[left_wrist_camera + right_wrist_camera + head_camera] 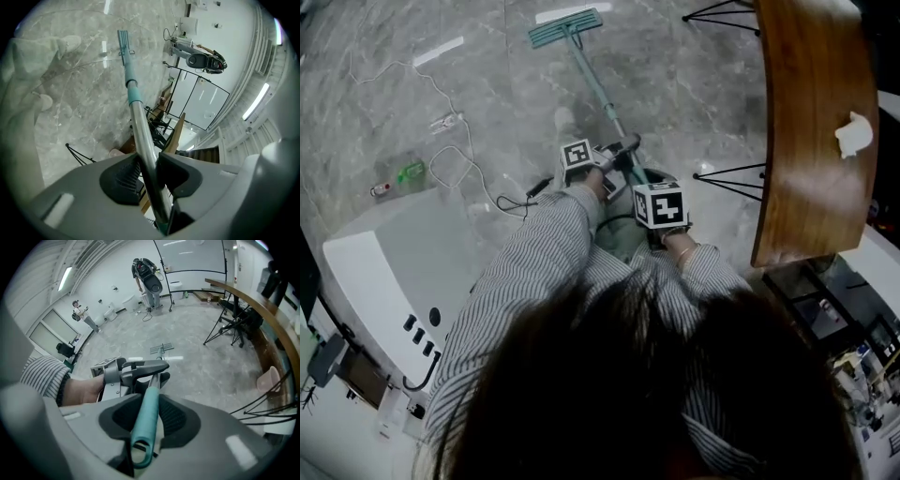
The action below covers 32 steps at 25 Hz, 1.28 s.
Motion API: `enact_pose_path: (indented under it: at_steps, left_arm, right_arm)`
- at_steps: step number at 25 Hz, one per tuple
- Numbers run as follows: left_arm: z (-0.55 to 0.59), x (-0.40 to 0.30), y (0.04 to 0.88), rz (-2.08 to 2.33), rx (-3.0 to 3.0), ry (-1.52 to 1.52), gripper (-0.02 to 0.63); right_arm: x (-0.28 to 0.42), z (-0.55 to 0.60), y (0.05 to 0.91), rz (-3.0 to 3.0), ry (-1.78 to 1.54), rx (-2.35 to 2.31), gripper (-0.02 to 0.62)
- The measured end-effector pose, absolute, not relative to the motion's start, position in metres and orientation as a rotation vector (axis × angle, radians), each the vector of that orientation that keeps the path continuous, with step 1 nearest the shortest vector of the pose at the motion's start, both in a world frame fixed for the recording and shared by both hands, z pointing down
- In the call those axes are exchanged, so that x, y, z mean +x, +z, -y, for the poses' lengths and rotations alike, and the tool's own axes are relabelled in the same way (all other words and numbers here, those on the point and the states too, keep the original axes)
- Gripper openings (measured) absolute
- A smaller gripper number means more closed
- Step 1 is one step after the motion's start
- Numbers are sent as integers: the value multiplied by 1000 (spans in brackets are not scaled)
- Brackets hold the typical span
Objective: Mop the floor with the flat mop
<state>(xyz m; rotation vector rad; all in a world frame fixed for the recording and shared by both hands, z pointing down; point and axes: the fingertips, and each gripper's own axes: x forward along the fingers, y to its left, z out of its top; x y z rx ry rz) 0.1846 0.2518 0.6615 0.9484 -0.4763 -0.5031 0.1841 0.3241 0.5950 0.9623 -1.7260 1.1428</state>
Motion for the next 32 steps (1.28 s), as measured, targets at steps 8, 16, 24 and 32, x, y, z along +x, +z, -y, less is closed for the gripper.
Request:
enact_pose_path:
  at_steps: [8, 16, 24, 32]
  left_arm:
    - [-284, 195, 661, 455, 985, -427, 124]
    - [-276, 203, 657, 439, 1009, -401, 129]
    - [-275, 207, 654, 421, 1003, -389, 127]
    - [-272, 208, 650, 413, 1029, -394, 132]
  right_arm:
    - [196, -349, 580, 1715, 1173, 951, 117]
    - [202, -343, 579, 1707, 1153, 948, 115]
    - [207, -339, 574, 1704, 1125, 947, 115]
    - [208, -337, 571, 1715, 1124, 944, 115]
